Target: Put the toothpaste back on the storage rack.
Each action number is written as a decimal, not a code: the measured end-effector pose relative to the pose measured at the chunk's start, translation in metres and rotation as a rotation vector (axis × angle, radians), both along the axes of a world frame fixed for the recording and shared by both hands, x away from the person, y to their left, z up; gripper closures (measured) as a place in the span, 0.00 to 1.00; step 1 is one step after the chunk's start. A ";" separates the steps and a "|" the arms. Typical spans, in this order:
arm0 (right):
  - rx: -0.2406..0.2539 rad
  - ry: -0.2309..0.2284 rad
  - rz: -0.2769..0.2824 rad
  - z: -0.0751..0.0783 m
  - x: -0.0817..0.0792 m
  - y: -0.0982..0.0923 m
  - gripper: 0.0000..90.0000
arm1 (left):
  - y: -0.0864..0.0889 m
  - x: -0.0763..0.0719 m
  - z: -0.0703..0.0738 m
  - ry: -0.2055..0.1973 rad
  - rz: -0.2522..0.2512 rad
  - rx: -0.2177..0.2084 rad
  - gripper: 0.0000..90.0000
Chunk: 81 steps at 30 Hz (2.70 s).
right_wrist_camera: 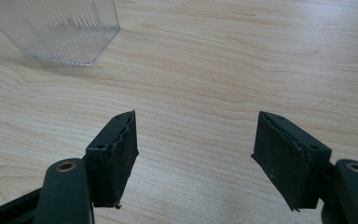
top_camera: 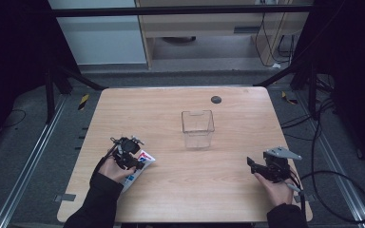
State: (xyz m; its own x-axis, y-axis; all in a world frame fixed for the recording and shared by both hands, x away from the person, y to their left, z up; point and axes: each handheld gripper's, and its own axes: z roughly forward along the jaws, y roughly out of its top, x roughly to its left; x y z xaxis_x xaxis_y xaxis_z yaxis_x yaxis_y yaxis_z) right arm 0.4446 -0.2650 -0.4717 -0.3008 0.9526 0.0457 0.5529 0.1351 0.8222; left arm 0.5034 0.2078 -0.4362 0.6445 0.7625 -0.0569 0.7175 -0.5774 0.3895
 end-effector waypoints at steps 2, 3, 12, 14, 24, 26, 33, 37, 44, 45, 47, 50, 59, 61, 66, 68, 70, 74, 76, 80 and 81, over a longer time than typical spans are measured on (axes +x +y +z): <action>0.002 0.002 -0.002 0.000 0.000 0.000 0.34 | 0.002 -0.004 0.007 -0.032 0.004 -0.014 0.83; 0.000 0.002 -0.001 0.000 0.000 0.000 0.34 | 0.003 -0.007 0.012 -0.051 0.004 -0.021 0.83; 0.001 -0.005 -0.007 0.000 0.000 -0.001 0.33 | 0.009 -0.016 0.042 -0.185 0.049 -0.111 0.83; 0.002 -0.007 -0.008 0.001 -0.001 -0.001 0.33 | 0.010 -0.015 0.047 -0.212 0.065 -0.121 0.83; 0.000 -0.017 -0.015 0.001 -0.001 -0.001 0.33 | 0.019 -0.011 0.068 -0.366 0.153 -0.192 0.83; -0.001 -0.022 -0.017 0.002 -0.001 -0.001 0.33 | 0.023 -0.010 0.076 -0.405 0.170 -0.207 0.83; -0.002 -0.036 -0.027 0.003 -0.002 -0.002 0.32 | 0.027 -0.007 0.095 -0.528 0.241 -0.298 0.83; 0.001 -0.040 -0.027 0.003 -0.002 -0.002 0.32 | 0.024 -0.002 0.105 -0.596 0.271 -0.329 0.83; -0.004 -0.043 -0.024 0.003 -0.002 -0.001 0.31 | 0.005 0.008 0.108 -0.640 0.273 -0.366 0.83; -0.006 -0.045 -0.023 0.003 -0.002 -0.001 0.31 | 0.002 0.010 0.107 -0.650 0.277 -0.372 0.83; -0.009 -0.047 -0.021 0.003 -0.003 -0.001 0.31 | -0.004 0.012 0.107 -0.667 0.284 -0.390 0.83; -0.008 -0.046 -0.022 0.003 -0.002 -0.001 0.31 | -0.013 0.015 0.107 -0.694 0.287 -0.415 0.83; -0.007 -0.043 -0.018 0.002 -0.002 0.001 0.31 | -0.039 0.025 0.118 -0.788 0.301 -0.491 0.83; -0.010 -0.042 -0.016 0.002 -0.002 0.001 0.31 | -0.046 0.027 0.120 -0.804 0.298 -0.506 0.83; -0.010 -0.045 -0.012 0.002 -0.002 0.002 0.31 | -0.059 0.031 0.126 -0.847 0.305 -0.537 0.83; -0.011 -0.044 -0.011 0.002 -0.002 0.002 0.31 | -0.063 0.032 0.128 -0.854 0.311 -0.557 0.83; -0.009 -0.043 -0.009 0.002 -0.002 0.002 0.30 | -0.067 0.034 0.129 -0.861 0.315 -0.572 0.83; -0.011 -0.048 -0.008 0.003 -0.002 0.002 0.30 | -0.076 0.036 0.128 -0.865 0.301 -0.592 0.83; -0.008 -0.045 -0.011 0.003 -0.002 0.002 0.30 | -0.085 0.037 0.126 -0.868 0.292 -0.597 0.83; -0.008 -0.042 -0.007 0.002 -0.002 0.003 0.30 | -0.099 0.043 0.119 -0.853 0.281 -0.618 0.82; -0.003 -0.040 -0.007 0.003 -0.002 0.004 0.30 | -0.102 0.044 0.117 -0.853 0.278 -0.621 0.82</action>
